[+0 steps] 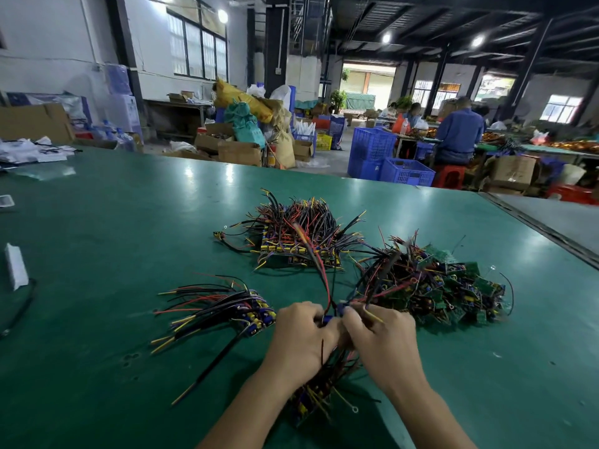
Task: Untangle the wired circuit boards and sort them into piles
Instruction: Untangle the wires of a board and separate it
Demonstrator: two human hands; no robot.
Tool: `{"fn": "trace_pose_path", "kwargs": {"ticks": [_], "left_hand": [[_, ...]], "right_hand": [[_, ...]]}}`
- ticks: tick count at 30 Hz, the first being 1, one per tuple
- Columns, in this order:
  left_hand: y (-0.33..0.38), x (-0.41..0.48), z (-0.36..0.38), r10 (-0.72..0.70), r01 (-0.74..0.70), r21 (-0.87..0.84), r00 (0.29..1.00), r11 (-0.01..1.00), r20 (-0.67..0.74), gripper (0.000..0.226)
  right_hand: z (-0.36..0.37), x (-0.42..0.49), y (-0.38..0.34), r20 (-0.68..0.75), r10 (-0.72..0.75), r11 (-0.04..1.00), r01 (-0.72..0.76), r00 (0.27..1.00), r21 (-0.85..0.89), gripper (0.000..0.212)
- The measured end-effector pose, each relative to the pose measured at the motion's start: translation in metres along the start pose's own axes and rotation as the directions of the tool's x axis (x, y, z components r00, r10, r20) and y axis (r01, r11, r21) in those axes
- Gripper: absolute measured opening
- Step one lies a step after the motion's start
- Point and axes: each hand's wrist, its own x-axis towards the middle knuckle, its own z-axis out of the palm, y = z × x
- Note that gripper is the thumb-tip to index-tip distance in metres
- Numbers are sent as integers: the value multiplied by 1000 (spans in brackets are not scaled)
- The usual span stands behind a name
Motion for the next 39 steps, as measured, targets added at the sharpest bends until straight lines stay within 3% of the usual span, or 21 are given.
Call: {"fn": "trace_pose_path", "kwargs": {"ticks": [1,4,7,12,15,19,24,27,29,32,36,39], "left_hand": [[-1,0,0,8,-8,3,1000,1000,-6,51],[-4,1,0,63,-62,12,998,998,-8,50],[-8,1,3,131,-128,132,991,983,-19,43],[-8,-1,7,231,-217,326,973,920,-3,19],[-9,1,8,228,-238,347,971,907,70,24],[-9,-3,16,319,-323,154,946,934,55,19],[-22,-5,24,278,-284,85,958,955,71,39],[-27,-6,25,265,-272,106,961,956,76,34],[-29,-6,26,258,-272,166,961,948,103,30],[-29,-8,24,207,-258,282,958,924,197,39],[-28,-8,22,131,-221,378,960,899,249,55],[-25,-9,20,78,-177,414,967,893,244,50]], "right_hand": [[-2,1,-3,37,6,1000,-6,999,3,41],[-7,5,-5,143,26,999,-20,989,-49,36],[-6,5,3,186,70,993,-51,980,-102,44],[-1,2,3,246,73,990,-100,966,100,22],[7,2,3,160,135,955,-172,978,243,18],[11,5,7,14,165,978,-165,986,125,12],[-16,38,-2,-218,123,987,-98,968,124,14],[-45,78,-12,-296,47,996,-69,954,-64,41],[-66,103,-13,-317,-39,954,-60,947,-295,39],[-92,131,-1,-238,-94,788,-74,967,-611,30],[-107,151,19,-145,174,515,-215,974,-829,20],[-105,150,29,-32,360,459,-206,933,-864,18]]}}
